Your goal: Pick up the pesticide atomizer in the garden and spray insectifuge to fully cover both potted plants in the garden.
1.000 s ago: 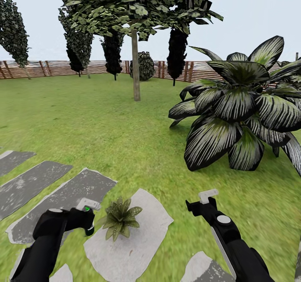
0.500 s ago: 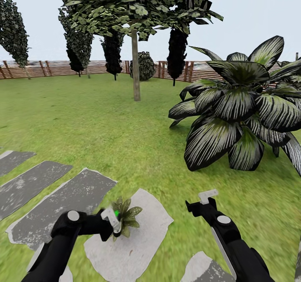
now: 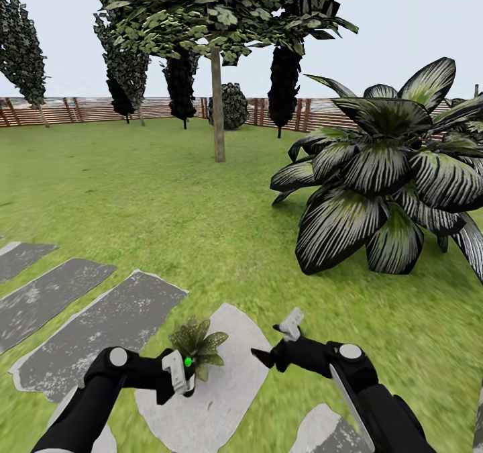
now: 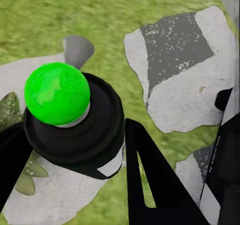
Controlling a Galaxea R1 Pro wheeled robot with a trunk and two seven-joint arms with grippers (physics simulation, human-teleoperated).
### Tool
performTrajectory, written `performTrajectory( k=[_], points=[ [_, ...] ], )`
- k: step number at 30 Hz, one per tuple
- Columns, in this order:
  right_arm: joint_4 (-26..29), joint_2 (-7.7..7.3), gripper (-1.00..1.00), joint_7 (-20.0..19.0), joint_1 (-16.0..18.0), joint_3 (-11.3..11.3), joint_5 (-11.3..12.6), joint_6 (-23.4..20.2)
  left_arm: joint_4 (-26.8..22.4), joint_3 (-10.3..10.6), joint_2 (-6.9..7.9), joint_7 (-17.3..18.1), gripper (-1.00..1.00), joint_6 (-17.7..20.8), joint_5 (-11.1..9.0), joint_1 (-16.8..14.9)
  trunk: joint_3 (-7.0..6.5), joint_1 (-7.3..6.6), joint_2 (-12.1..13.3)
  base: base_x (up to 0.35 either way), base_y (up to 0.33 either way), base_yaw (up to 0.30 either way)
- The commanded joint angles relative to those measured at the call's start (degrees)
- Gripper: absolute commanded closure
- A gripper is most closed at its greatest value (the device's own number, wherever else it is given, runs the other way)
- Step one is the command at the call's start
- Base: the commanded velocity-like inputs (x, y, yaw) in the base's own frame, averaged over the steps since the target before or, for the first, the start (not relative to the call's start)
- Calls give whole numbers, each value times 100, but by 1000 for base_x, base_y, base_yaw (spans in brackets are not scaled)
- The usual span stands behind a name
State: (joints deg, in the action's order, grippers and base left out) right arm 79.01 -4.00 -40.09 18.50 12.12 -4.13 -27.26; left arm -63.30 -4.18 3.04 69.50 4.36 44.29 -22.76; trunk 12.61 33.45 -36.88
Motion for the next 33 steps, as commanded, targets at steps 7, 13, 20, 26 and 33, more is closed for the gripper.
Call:
performTrajectory(
  k=[7,13,20,26,33],
  points=[
    [263,-31,-100,-1030,5,-118,-53,-16,-19,-18,-17,654,100,30,22,22,9,2,-8,0,0,0],
    [272,-31,100,-1129,5,-156,-50,-16,-8,4,-31,631,100,53,27,-15,9,2,-8,0,0,0],
    [279,-19,100,-1125,5,-141,-51,-22,-7,12,-90,587,100,122,27,-385,9,2,-8,0,0,0],
    [273,24,100,-1116,5,-100,-104,-25,194,304,-347,544,100,147,35,-575,9,2,-8,0,0,0],
    [359,42,100,-1113,5,-95,-115,-76,739,487,-489,132,100,153,44,-793,9,2,-8,0,0,0]
  ],
)
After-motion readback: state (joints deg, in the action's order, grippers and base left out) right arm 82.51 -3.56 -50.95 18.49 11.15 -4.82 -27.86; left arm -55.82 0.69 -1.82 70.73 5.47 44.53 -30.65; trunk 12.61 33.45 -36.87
